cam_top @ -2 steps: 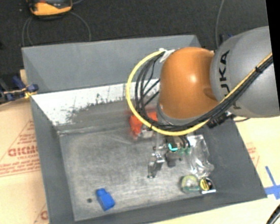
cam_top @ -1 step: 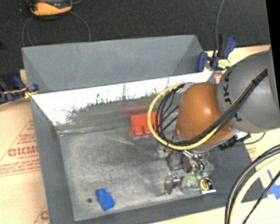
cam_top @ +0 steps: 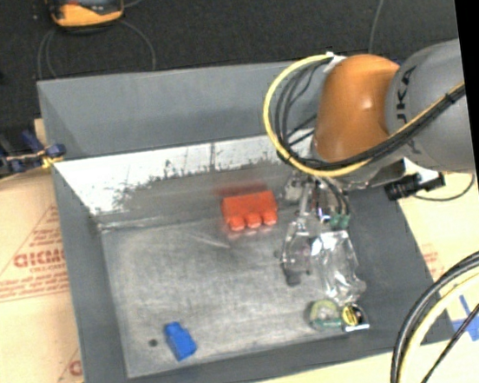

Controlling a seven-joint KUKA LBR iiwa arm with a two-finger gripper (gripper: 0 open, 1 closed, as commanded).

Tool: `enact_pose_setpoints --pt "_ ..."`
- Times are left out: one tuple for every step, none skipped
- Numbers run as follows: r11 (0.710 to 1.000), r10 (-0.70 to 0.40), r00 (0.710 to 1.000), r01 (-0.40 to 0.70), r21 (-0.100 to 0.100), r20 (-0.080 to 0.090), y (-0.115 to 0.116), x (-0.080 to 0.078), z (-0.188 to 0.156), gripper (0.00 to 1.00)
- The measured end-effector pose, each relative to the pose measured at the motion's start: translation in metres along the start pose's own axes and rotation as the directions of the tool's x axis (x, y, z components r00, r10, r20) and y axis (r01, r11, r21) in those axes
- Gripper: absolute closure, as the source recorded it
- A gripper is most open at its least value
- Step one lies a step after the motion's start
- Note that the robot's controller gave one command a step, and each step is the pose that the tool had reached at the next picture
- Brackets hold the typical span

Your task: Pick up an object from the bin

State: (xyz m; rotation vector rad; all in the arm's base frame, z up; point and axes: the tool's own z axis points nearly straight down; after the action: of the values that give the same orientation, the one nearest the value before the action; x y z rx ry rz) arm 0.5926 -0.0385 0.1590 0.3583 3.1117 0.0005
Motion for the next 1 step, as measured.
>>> enact_pose_setpoints --pt "0.983 -0.181 0.983 0.181 0.002 -0.007 -0.0892 0.0264 0.0457 0.00"
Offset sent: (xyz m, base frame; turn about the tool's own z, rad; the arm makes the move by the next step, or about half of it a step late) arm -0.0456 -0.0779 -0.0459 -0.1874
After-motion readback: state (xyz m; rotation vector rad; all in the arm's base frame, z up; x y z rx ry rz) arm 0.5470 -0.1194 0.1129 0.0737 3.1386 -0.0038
